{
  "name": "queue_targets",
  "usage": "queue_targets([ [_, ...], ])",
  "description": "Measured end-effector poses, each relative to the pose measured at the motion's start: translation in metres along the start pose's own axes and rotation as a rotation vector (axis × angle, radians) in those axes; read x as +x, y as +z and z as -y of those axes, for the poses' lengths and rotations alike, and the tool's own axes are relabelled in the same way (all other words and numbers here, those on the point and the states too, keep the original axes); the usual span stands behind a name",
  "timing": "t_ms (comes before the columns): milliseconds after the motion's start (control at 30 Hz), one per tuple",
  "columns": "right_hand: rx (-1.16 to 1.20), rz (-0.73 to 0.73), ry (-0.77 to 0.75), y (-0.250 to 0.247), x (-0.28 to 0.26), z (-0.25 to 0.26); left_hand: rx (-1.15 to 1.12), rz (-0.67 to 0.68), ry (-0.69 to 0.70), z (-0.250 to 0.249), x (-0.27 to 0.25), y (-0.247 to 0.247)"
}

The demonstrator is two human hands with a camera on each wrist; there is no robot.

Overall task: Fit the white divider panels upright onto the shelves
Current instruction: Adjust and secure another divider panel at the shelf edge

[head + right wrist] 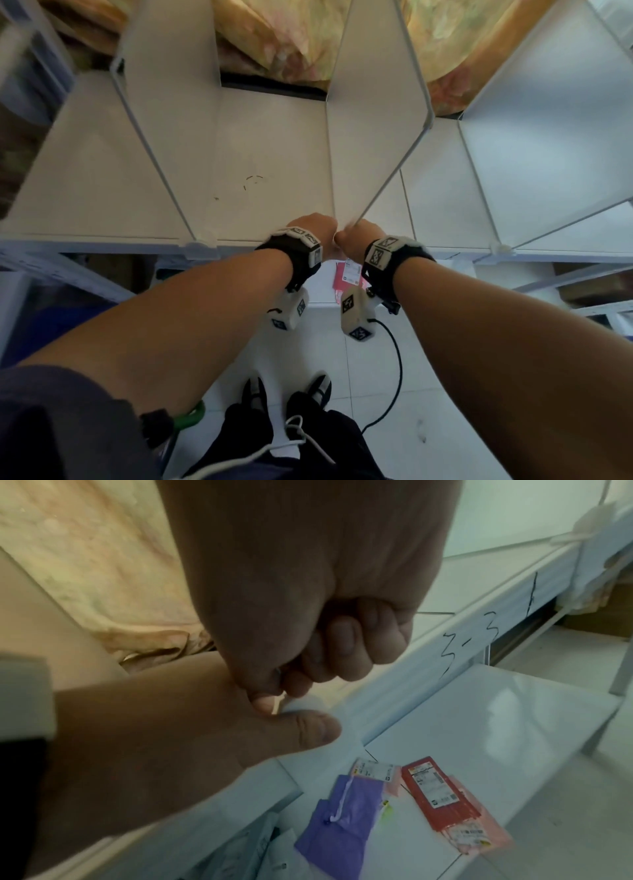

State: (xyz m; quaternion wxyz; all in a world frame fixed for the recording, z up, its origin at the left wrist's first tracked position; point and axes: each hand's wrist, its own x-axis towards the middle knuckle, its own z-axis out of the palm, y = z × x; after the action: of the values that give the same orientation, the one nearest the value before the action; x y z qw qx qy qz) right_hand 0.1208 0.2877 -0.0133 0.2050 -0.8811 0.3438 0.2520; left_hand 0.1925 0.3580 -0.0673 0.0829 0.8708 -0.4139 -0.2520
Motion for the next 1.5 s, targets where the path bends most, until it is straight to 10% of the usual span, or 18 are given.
queue_targets([
  [800, 0.029, 0.153, 0.021, -0.001, -0.049, 0.002, 0.034, 0.028, 0.047, 0.008, -0.051, -0.023],
  [1233, 0.005, 0.062, -0.355, 0.022, -0.086, 0.082, 0.077, 0.048, -0.286, 0.082, -0.2, -0.04],
  [1500, -0.11, 0.033, -0.405, 0.033, -0.076, 0.165, 0.09, -0.088, -0.437, 0.169, -0.191, -0.059],
])
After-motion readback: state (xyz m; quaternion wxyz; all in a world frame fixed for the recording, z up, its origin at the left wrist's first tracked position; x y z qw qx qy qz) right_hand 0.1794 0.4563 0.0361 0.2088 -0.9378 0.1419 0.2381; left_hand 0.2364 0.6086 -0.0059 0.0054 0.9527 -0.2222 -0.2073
